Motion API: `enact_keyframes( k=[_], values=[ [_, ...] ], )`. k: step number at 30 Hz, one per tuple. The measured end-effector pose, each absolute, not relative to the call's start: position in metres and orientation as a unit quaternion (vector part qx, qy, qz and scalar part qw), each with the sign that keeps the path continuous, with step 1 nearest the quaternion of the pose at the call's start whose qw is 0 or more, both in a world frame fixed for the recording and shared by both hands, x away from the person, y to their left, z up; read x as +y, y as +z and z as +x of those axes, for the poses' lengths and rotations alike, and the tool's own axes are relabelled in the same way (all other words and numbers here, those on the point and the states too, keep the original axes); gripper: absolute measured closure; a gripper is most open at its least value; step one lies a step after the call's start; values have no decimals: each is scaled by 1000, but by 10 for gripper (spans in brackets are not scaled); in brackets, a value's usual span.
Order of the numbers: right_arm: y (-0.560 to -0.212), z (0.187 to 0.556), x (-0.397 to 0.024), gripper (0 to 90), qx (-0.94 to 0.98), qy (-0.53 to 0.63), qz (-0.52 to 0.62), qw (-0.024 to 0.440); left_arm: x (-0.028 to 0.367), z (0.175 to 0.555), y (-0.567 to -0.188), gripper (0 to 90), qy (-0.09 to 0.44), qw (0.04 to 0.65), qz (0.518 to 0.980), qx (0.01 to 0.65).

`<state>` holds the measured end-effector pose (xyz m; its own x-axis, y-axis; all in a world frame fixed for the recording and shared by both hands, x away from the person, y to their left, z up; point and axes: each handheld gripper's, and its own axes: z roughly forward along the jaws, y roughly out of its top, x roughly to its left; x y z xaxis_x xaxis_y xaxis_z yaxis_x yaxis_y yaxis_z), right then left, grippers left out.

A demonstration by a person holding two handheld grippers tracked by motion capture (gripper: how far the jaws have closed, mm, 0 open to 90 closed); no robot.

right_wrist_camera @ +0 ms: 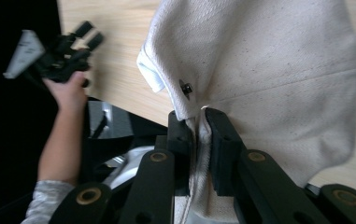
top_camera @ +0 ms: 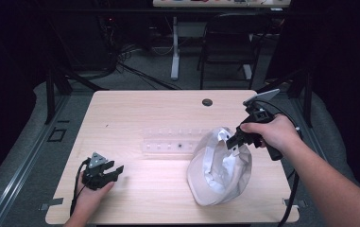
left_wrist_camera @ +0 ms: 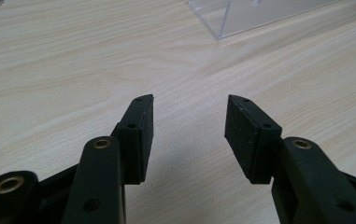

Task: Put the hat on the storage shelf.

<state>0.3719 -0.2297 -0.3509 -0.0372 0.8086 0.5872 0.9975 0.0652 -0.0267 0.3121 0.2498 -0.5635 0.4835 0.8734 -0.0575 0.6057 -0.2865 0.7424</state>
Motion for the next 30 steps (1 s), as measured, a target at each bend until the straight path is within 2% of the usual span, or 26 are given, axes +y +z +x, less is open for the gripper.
enact_keyframes(
  k=[12,15,25,30],
  values=[
    [-321,379,-235,813,-677,-260,-647,234,239,308,-558,530,178,392,780,454],
    [-315,383,-236,813,-672,-276,-645,235,230,305,-552,490,170,410,780,441],
    [-304,397,-220,813,-667,-302,-639,237,183,297,-530,445,174,448,792,375],
    [-302,406,-211,814,-669,-308,-633,239,141,288,-512,445,180,465,808,315]
  ],
)
